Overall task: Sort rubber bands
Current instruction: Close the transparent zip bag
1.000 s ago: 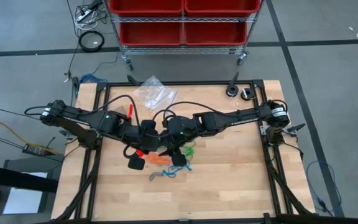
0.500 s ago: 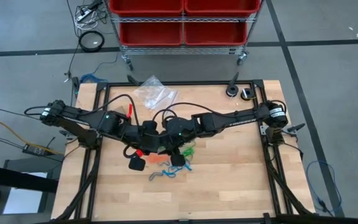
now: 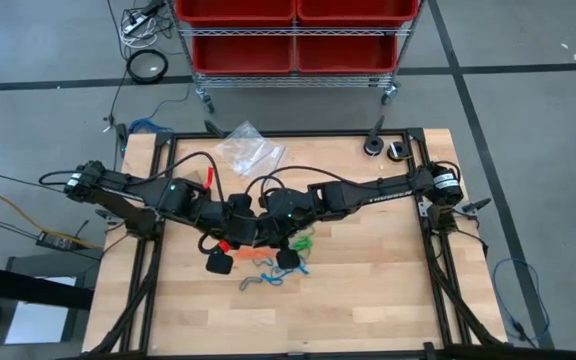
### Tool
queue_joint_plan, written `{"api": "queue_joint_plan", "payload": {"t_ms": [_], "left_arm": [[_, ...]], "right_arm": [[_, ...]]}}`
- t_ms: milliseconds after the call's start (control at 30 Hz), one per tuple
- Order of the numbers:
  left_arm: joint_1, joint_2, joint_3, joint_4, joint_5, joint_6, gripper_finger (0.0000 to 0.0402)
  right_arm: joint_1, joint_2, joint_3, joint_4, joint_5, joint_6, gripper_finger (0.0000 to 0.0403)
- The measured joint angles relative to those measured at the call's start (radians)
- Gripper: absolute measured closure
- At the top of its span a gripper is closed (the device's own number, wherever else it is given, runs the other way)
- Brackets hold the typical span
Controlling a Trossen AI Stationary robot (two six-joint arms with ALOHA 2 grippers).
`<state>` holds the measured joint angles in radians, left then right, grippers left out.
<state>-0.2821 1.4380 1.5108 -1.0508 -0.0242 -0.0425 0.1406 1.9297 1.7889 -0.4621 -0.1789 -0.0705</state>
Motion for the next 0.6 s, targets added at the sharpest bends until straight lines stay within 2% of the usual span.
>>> {"api": "queue_joint_plan", "payload": {"t_ms": [233, 433, 600], "left_arm": [[0.000, 0.000, 0.000, -0.003, 0.007, 0.000, 0.0400], [0.000, 0.000, 0.000, -0.007, 0.010, -0.002, 0.0400], [0.000, 0.000, 0.000, -0.015, 0.005, -0.005, 0.0400]], "right_arm": [[0.000, 0.000, 0.000, -0.005, 0.000, 0.000, 0.0358], [-0.001, 0.000, 0.000, -0.018, 0.001, -0.017, 0.0397], [-0.002, 0.000, 0.000, -0.024, 0.019, -0.021, 0.0401]]}}
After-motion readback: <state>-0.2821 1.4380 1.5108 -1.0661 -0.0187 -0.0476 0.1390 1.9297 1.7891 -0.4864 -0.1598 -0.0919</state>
